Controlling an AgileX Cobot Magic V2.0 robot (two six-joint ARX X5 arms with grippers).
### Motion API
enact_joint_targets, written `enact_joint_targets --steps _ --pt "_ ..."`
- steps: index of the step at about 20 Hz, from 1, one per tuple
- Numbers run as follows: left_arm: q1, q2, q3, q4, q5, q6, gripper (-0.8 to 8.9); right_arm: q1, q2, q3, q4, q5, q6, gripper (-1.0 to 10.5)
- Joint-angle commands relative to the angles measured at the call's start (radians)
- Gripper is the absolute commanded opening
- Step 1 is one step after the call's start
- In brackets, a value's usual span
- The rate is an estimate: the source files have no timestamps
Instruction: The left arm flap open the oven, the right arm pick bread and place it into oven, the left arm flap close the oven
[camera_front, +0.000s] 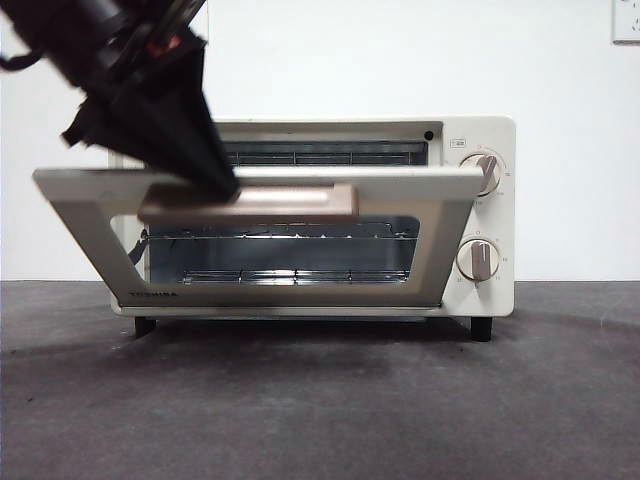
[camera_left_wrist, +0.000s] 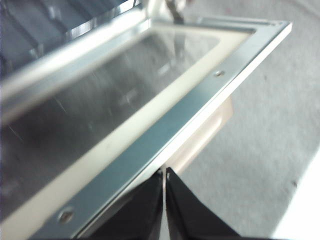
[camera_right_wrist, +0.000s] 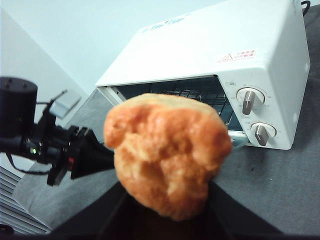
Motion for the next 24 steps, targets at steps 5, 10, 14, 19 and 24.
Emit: enact_joint_targets --steps 5,10,14,19,24 --pt "-0.022 -0.039 -0.113 0.131 -0.107 -0.102 0.16 0.005 0.002 0.012 0.019 0.0 0.01 1.4" --pt "-0.069 -0.04 -0.2 0.23 -0.176 -0.185 0.16 0.005 0.002 0.012 0.021 0.0 0.011 1.4" --pt "-0.098 -0.04 -0.259 0.283 -0.236 -0.246 0.16 0.005 0.002 0.012 0.021 0.0 0.01 1.4" --pt "-0.126 -0.04 -0.317 0.341 -0.259 -0.287 0.16 0.005 0.002 0.012 0.021 0.0 0.01 1.4" --pt "-0.135 -0.04 -0.317 0.294 -0.257 -0.294 0.16 0.005 0.003 0.012 0.021 0.001 0.01 1.4"
